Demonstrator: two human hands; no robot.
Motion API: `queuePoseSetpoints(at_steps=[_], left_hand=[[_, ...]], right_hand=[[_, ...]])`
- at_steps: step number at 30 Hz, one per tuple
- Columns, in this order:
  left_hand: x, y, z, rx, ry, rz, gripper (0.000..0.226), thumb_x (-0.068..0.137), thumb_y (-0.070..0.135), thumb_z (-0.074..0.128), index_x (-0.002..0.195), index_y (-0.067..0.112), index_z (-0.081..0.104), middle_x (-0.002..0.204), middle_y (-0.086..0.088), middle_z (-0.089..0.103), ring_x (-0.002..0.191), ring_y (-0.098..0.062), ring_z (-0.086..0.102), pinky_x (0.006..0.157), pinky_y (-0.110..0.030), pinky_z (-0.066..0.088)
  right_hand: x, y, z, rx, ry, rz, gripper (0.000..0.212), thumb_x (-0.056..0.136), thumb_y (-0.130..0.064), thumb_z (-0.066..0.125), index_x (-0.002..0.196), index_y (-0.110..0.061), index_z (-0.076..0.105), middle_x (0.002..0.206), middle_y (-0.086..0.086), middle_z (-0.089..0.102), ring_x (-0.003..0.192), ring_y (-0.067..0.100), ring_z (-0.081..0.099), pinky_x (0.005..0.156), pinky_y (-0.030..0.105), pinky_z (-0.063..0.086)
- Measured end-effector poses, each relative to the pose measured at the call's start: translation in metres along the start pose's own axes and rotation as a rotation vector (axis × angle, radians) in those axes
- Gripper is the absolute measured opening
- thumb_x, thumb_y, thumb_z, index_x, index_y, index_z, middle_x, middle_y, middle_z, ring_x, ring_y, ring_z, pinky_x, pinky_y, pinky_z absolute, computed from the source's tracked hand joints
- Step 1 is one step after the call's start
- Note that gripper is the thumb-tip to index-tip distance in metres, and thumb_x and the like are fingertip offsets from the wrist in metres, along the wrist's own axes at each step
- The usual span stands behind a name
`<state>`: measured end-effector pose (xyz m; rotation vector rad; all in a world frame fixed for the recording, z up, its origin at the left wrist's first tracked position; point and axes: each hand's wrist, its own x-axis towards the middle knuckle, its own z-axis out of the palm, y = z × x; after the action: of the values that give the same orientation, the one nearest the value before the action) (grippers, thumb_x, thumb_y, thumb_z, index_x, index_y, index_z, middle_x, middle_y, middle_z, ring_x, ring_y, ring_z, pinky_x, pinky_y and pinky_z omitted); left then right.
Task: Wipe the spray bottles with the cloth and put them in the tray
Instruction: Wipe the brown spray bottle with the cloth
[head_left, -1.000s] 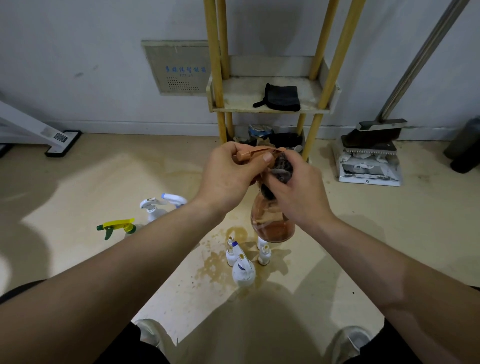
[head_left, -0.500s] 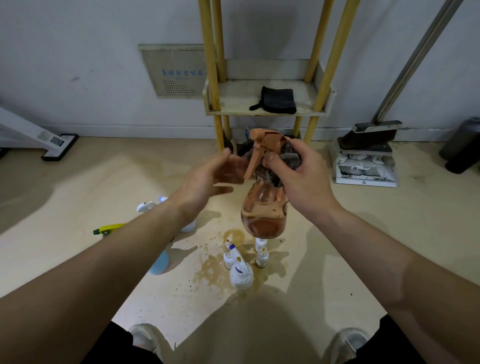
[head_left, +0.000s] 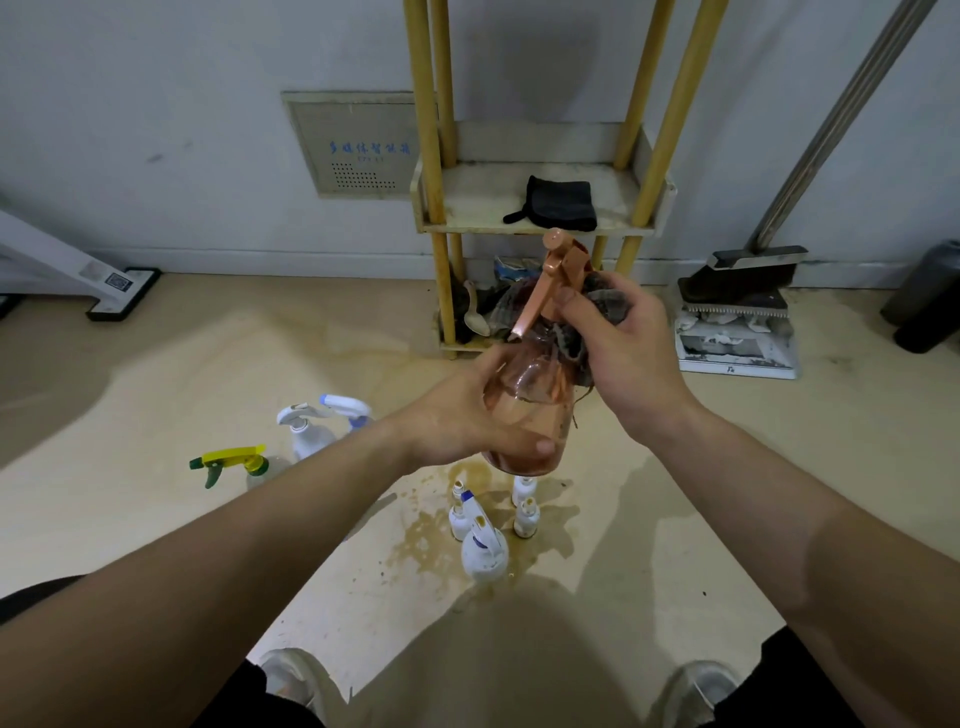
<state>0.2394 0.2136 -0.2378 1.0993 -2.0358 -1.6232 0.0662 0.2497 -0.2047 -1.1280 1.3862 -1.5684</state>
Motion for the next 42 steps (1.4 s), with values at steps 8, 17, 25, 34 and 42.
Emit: queuePoseSetpoints(at_steps=[8, 17, 25, 34, 42], left_hand=[[0.004, 0.006, 0.004, -0.116, 0.152, 0.045, 0.064, 0.073, 0.011, 0.088, 0.130, 0.022, 0.059, 0.110, 0.007, 0.073, 0.100, -0.006, 0.069, 0.084, -0.026, 0.056], [0.004, 0.005, 0.006, -0.170, 0.211, 0.049, 0.043, 0.079, 0.002, 0.079, 0.107, 0.028, 0.061, 0.088, 0.013, 0.068, 0.083, -0.004, 0.067, 0.077, -0.028, 0.057], [0.002, 0.006, 0.007, -0.200, 0.265, 0.030, 0.049, 0.071, 0.011, 0.085, 0.115, 0.019, 0.064, 0.092, 0.006, 0.073, 0.091, -0.015, 0.073, 0.087, -0.039, 0.060], [0.004, 0.008, 0.008, -0.199, 0.267, 0.022, 0.062, 0.063, 0.029, 0.089, 0.120, 0.024, 0.065, 0.107, -0.001, 0.075, 0.098, -0.021, 0.073, 0.090, -0.047, 0.059], [0.000, 0.016, 0.001, -0.229, 0.237, 0.020, 0.055, 0.073, 0.015, 0.089, 0.122, 0.024, 0.065, 0.105, 0.002, 0.076, 0.093, -0.012, 0.073, 0.071, -0.022, 0.056]], right_hand=[[-0.010, 0.009, 0.008, -0.235, -0.092, -0.169, 0.049, 0.098, -0.047, 0.057, 0.139, -0.020, 0.052, 0.117, -0.004, 0.068, 0.111, 0.013, 0.065, 0.096, 0.038, 0.053], [-0.026, 0.026, 0.020, -0.685, -0.107, -0.291, 0.078, 0.100, -0.048, 0.037, 0.161, -0.015, 0.002, 0.162, 0.007, 0.020, 0.147, 0.019, 0.028, 0.116, 0.040, 0.037], [-0.025, 0.024, 0.016, -0.741, 0.006, -0.435, 0.048, 0.099, -0.018, 0.058, 0.146, -0.016, 0.050, 0.154, 0.012, 0.044, 0.141, 0.022, 0.043, 0.113, 0.019, 0.030], [-0.022, 0.021, 0.012, -0.599, -0.006, -0.313, 0.048, 0.099, -0.015, 0.057, 0.147, -0.019, 0.050, 0.139, 0.002, 0.060, 0.127, 0.011, 0.056, 0.108, 0.028, 0.046], [-0.018, 0.024, 0.002, -0.336, -0.059, -0.053, 0.030, 0.104, -0.020, 0.043, 0.120, -0.032, 0.065, 0.092, -0.004, 0.071, 0.085, 0.015, 0.066, 0.070, 0.032, 0.052]])
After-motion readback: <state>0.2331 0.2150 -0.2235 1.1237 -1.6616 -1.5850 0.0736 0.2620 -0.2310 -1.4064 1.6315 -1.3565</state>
